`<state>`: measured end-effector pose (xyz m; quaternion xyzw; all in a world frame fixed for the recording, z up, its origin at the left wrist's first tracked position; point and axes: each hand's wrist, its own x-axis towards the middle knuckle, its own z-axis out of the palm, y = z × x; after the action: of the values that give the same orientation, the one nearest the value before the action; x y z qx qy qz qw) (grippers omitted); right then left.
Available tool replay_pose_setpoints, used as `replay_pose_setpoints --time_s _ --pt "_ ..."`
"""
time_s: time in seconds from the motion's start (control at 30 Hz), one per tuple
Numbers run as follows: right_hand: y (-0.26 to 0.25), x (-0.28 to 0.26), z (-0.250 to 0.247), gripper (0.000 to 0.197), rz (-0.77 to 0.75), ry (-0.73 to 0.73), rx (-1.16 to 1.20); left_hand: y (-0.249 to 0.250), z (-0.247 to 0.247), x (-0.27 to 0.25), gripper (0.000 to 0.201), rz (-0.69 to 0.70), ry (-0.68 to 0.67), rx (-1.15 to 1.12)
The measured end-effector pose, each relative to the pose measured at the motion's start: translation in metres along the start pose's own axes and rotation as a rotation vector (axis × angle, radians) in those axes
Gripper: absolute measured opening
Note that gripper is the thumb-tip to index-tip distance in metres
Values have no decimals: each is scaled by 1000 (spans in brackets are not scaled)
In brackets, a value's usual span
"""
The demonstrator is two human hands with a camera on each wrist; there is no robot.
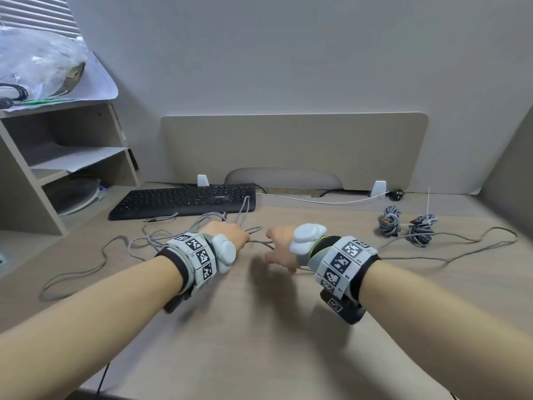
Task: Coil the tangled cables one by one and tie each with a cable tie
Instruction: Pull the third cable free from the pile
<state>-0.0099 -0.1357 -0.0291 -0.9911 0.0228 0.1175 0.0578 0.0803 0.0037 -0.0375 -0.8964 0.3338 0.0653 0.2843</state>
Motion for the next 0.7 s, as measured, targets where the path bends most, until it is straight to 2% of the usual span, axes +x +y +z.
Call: replay_pose_setpoints --time_s 0.1,0.23,0.33,0.57,0.7 --pt "-12 6 3 21 -36 -4 -27 5 4 7 25 17 88 -18" --pt "-4 10 9 21 -94 60 86 3 10 10 25 40 117 -29" --pt "16 13 3 15 3 30 108 -11 15 11 33 27 158 -65" --pt "67 4 3 11 152 -77 28 -27 19 12 16 -95 104 -77" --pt "85 -2 6 11 202 -63 40 -28 19 10 24 -89 69 -83"
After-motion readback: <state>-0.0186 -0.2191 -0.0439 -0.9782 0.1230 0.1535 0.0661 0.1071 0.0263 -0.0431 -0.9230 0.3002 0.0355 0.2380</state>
